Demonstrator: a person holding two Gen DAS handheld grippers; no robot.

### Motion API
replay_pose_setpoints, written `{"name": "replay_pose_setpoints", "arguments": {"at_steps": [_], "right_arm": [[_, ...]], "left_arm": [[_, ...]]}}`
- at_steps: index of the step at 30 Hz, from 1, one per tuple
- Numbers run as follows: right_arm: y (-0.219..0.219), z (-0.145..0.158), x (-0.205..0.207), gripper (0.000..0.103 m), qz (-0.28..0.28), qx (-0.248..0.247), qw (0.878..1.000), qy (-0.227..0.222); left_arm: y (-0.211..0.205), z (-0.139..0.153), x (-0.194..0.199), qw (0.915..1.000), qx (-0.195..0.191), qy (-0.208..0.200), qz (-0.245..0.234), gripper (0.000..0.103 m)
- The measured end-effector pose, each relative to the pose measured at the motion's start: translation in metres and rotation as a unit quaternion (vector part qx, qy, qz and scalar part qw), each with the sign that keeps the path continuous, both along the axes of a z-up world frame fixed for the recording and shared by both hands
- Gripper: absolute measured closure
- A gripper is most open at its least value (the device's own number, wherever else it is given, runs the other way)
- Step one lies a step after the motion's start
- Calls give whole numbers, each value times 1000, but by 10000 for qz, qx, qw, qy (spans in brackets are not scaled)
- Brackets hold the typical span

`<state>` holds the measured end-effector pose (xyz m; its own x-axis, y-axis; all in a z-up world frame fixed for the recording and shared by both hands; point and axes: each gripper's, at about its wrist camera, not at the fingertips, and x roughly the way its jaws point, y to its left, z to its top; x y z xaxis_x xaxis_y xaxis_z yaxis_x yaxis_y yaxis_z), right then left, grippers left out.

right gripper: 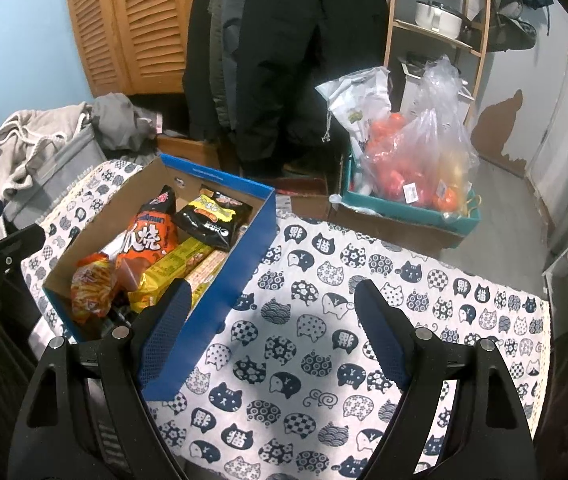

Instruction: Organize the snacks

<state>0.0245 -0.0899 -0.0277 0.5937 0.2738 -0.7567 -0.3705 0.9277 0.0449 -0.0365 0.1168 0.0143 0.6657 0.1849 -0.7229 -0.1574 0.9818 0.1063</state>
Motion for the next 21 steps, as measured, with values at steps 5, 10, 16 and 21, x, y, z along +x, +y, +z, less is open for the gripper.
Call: {"name": "replay_pose_setpoints", "arguments": {"at_steps": [5, 10, 16, 21], "right_arm": [[0, 0, 0, 20, 6, 0, 10000, 1], [1, 1, 0, 20, -2, -1, 10000, -1], [0, 1, -1, 20, -4, -3, 10000, -6], [0, 1, -1, 20, 6, -7, 10000, -1]], "left_arm": [[-1, 0, -1, 10000, 6, 3, 3, 2], [-1, 0, -1, 10000, 3, -3, 3, 2], [-1, 0, -1, 10000, 8, 10, -5, 2], [-2, -1, -1, 10000, 17, 21, -21, 2]]}}
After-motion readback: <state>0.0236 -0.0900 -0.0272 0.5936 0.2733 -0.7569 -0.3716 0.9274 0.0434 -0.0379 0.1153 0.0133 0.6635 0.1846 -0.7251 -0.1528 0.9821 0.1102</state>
